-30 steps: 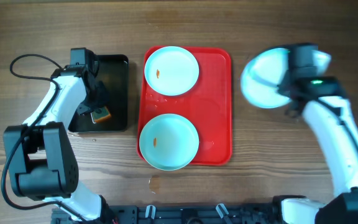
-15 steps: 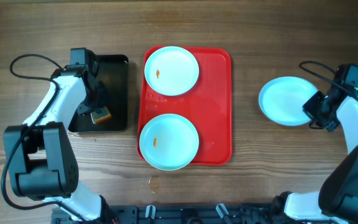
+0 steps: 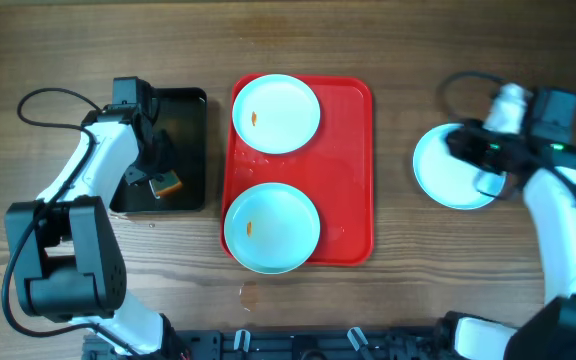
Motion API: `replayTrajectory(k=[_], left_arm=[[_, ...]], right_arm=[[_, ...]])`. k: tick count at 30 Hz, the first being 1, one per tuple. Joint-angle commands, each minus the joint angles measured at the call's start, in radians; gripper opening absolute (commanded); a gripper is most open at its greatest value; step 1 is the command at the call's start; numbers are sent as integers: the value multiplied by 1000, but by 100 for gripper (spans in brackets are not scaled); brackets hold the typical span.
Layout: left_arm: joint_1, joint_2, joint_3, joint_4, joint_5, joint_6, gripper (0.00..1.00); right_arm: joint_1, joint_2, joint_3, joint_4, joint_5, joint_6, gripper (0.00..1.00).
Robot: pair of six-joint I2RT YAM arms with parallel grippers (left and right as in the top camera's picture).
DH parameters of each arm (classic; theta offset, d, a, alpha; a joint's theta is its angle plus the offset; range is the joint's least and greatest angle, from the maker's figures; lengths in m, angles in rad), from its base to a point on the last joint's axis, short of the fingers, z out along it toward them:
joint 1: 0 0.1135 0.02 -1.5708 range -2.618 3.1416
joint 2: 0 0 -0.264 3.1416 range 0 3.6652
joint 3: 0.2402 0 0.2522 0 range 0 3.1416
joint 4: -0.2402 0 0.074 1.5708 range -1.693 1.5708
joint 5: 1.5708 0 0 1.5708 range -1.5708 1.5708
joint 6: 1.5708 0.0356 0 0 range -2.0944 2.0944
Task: Clean dirty plates on tray and stack at the side
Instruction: 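Lower the plate onto the table right of the tray and release, then grasp the top plate rim with the right gripper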
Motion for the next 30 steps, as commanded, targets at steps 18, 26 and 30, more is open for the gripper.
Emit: replayTrajectory(k=[18,26,30], left_arm=[[3,-177,16,-48,150,35,48],[3,-177,16,-56,153,35,46],[3,-177,16,-54,153,35,46]], right_arm=[[521,374,15,657,238,-8,46],[522,574,15,875,238,47,46],[532,638,15,898,242,92,46]])
